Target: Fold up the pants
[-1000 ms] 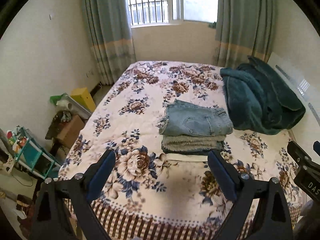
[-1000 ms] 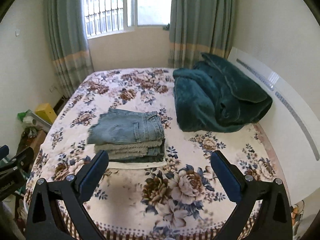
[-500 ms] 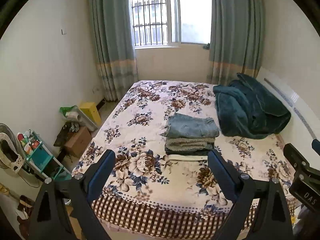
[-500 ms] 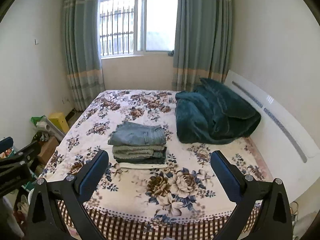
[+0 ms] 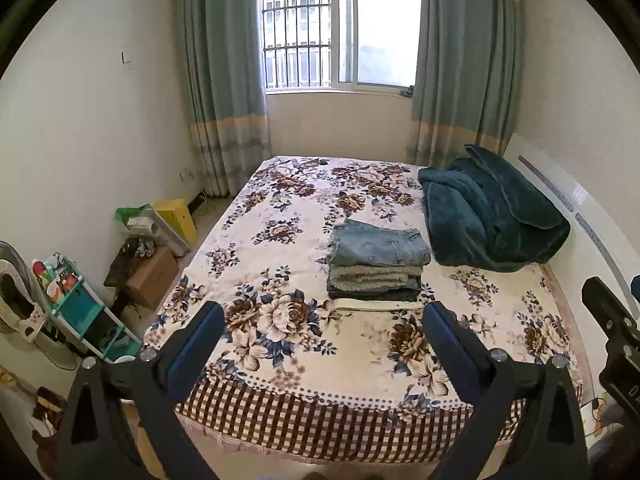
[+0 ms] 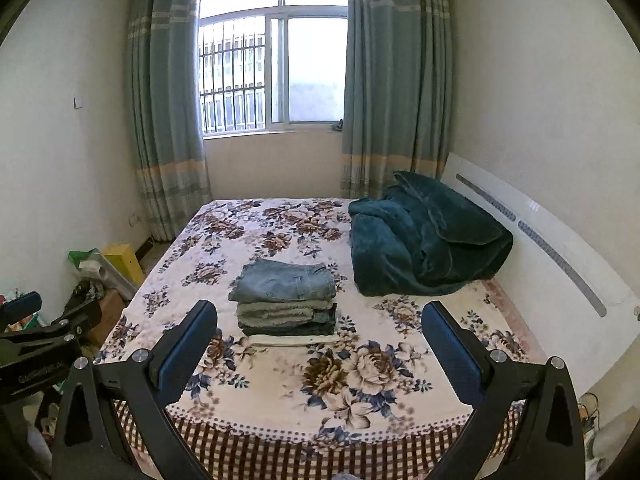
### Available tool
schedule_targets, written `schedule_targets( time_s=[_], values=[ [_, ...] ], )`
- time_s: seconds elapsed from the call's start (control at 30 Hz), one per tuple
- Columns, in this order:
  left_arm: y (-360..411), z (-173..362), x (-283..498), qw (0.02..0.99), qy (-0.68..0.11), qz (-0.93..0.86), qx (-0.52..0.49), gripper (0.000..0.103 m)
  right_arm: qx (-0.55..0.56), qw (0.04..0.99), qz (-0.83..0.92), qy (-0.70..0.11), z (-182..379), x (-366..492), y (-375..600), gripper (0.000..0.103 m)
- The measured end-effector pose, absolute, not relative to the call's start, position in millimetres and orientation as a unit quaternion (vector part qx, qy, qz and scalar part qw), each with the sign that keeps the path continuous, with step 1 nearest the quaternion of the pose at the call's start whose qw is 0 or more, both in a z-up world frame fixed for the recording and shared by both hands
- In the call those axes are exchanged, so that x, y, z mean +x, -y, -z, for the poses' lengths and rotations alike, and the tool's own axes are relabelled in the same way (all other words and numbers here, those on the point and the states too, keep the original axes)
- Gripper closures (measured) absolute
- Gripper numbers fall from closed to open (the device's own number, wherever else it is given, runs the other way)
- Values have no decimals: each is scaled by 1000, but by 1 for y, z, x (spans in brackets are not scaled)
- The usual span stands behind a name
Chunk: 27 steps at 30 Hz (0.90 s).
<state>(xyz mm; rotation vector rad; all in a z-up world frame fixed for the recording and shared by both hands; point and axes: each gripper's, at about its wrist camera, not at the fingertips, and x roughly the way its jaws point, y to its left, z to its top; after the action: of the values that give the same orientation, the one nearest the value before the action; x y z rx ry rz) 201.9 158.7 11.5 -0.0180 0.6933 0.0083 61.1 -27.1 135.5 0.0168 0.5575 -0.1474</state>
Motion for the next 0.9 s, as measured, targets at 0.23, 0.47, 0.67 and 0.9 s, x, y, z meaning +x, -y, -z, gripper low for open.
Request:
schedule_targets(
  time_s=[0.23,0.47,0.67,0.9],
  values=[
    [-158,-6,203,939,-343,-14,-2,2,7,954,77,-291,-124,89,31,0],
    [-157,-1,204,940,-339,-25,5,2,12,950,73,-304,-106,112,39,0],
    [-154,0,206,941,-337,-27,7,2,19,950,68,-305,-100,116,43,0],
    [-153,0,207,941,-337,-24,6,2,18,948,65,-310,-98,119,41,0]
  ],
)
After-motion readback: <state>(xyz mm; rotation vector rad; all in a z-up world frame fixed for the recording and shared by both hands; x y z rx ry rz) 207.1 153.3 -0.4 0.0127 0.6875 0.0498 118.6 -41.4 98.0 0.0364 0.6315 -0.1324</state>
